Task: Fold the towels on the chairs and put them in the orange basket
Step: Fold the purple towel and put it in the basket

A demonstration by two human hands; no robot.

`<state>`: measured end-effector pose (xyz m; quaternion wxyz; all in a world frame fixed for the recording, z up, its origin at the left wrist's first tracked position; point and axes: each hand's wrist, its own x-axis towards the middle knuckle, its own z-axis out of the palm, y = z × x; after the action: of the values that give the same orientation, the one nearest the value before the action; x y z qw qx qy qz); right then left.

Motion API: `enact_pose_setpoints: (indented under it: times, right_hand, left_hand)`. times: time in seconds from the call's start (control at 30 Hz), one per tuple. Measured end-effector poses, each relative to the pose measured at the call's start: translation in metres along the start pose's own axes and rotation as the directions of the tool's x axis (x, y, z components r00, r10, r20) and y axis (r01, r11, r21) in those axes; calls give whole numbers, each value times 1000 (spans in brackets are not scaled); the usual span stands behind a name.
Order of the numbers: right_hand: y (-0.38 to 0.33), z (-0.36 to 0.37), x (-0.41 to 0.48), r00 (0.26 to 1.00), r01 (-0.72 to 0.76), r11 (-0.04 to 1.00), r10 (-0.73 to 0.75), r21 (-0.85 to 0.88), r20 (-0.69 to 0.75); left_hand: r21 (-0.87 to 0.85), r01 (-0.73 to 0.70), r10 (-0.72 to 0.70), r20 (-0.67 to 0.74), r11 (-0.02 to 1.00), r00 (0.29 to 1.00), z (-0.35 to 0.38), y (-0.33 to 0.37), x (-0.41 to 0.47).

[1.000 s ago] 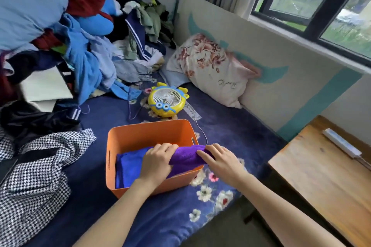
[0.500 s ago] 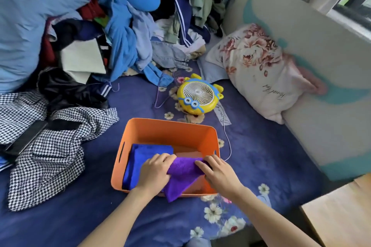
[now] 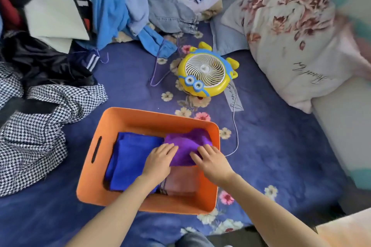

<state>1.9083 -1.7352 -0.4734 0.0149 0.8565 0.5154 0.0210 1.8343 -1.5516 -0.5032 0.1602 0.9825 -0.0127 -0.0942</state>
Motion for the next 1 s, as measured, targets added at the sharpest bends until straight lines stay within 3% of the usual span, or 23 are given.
enact_pose_setpoints:
  times: [0.1,0.17,0.23,0.43,0.5,0.67,0.73,0.87,1.0]
  right_hand:
    - [-31,38,-2,897,6,1000,-8,7,442]
    - [-43,53,0,807,-79,995,26,64,590]
    - [-50,67,2,668,-157,985,58,65,742]
    - [-62,82,-8,400,-245,967,41,64,916]
    - [-64,84,-11,350,-248,967,28,64,936]
    - [-56,78,0,347,-292,952,19,89,938]
    - [-49,65,2,405,-324,937,16,127,914]
    - [-36,42,1,588,-336,928,75,159,806]
    - [-37,14,-8,667,-352,927,153,127,729]
  left_hand:
    - [120,-119,77,307,986,949,50,-3,-17]
    - [186,-178,83,427,966,900,77,1,-20]
    - [223,-210,82,475,952,876,81,10,-16]
    - [272,-209,-27,665,939,746,91,13,-22]
    - [263,-220,-36,714,939,699,94,11,-27]
    - [204,-134,-60,730,970,681,78,7,-24]
    - [177,-85,-70,719,981,691,65,6,-25]
    - [129,41,-114,629,991,769,39,-1,-34]
    - [70,123,-141,527,990,838,15,-9,-54]
